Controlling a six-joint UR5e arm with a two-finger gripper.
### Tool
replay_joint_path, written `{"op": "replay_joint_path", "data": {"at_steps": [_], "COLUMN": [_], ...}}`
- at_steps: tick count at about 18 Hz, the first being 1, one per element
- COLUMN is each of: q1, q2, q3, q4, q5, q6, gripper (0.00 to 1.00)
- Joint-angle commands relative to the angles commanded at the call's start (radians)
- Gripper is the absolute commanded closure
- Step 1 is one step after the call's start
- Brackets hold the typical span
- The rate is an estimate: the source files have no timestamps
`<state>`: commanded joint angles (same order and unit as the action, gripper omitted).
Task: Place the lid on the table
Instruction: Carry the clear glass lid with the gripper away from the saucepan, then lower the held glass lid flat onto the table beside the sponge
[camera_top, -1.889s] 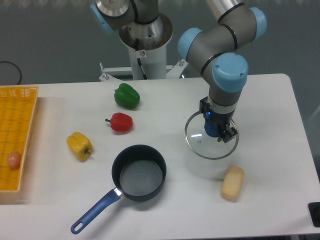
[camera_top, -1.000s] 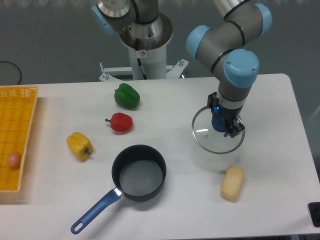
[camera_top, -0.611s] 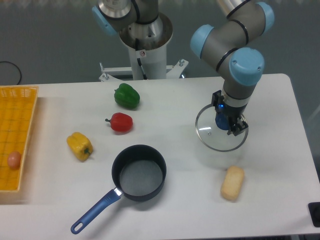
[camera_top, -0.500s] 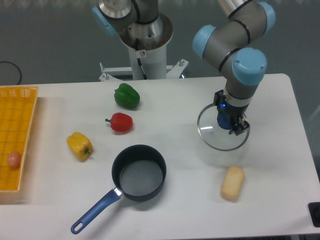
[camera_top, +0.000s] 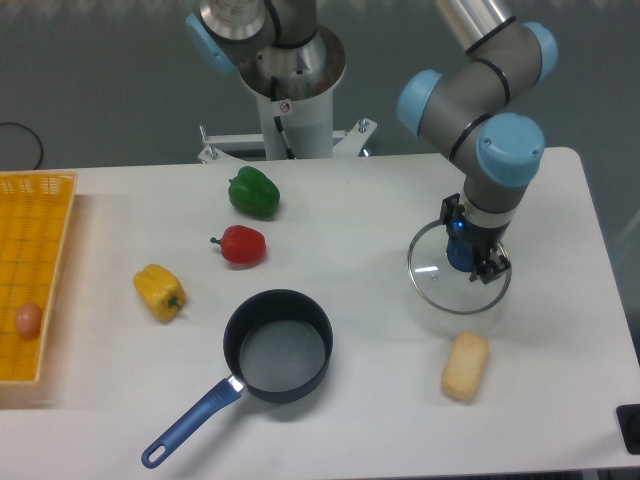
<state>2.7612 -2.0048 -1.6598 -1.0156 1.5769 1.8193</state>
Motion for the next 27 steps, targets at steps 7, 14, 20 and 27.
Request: {"op": "replay_joint_path", "data": {"at_steps": [7, 14, 20, 27], "q1": [0.005, 0.031, 0.052, 0.054], "q2": [-0.014, -0.026, -0.037, -0.063], "q3": [-0.005, -0.008, -0.006, 0.002], "q4": [0.002, 0.008, 0.009, 0.029], "q5": [0.000, 0.000, 0.000, 0.000], "q6": [0.018, 0.048, 0.078, 0.081], "gripper": [0.31, 0.31, 0.31, 0.31]}}
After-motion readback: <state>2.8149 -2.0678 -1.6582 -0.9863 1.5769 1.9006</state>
